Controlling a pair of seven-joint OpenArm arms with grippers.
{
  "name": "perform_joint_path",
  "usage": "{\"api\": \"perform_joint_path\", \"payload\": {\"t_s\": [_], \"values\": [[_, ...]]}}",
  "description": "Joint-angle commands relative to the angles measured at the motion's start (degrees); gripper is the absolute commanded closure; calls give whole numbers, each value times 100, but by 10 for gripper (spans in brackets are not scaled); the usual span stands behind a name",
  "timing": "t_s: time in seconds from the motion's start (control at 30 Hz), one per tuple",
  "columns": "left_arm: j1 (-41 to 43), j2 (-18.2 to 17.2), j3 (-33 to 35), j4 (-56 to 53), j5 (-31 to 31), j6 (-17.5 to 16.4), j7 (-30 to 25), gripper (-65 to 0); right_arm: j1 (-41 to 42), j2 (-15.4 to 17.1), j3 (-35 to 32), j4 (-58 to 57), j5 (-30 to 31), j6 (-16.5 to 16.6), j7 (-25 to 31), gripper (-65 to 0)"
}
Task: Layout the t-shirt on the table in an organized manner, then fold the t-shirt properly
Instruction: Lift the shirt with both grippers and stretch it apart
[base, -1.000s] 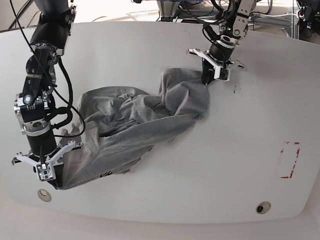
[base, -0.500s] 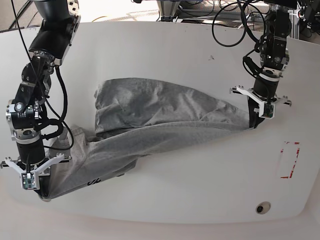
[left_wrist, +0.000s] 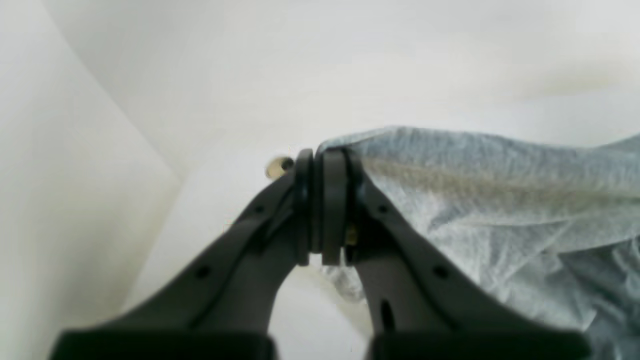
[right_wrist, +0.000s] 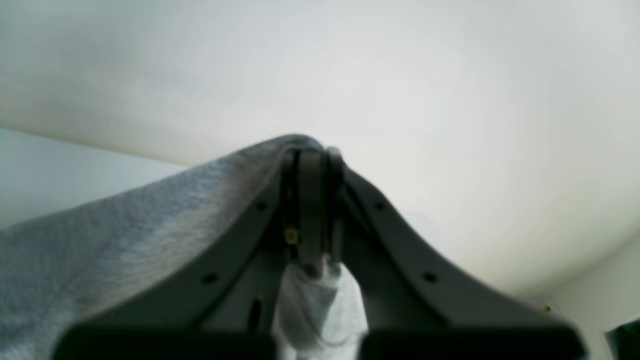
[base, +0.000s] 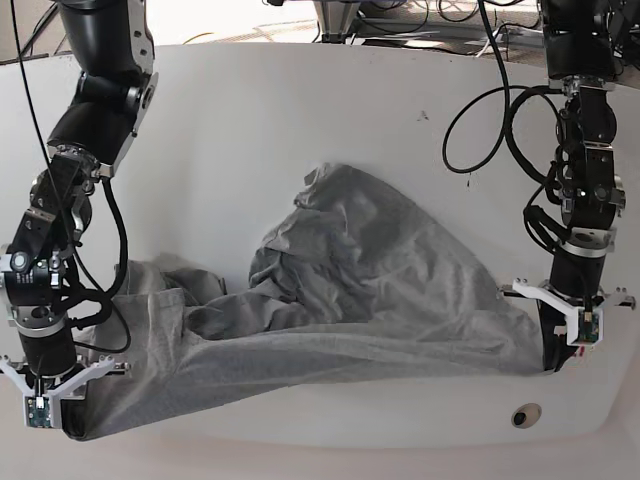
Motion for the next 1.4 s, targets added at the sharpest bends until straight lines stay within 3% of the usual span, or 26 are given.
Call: {"api": "perform_joint_path", "payload": {"t_s": [0.0, 0.23, 0.9, 1.27, 1.37], "values": [[-544, -53, -111, 125, 19, -160, 30, -10, 424, 82, 19, -132, 28, -28, 197, 0], [-1792, -35, -146, 98, 19, -450, 540, -10, 1180, 82, 10, -853, 28, -19, 197, 0], [-4350, -35, 39, 10, 28, -459, 997, -11, 3413, 205, -438, -2392, 19, -19, 197, 0], [-4834, -53, 153, -201, 10, -459, 997, -11, 3686, 214, -834, -2365, 19, -19, 170, 0], [-4834, -53, 153, -174, 2, -468, 997, -11, 3677, 231, -816, -2172, 19, -19, -58, 0]]}}
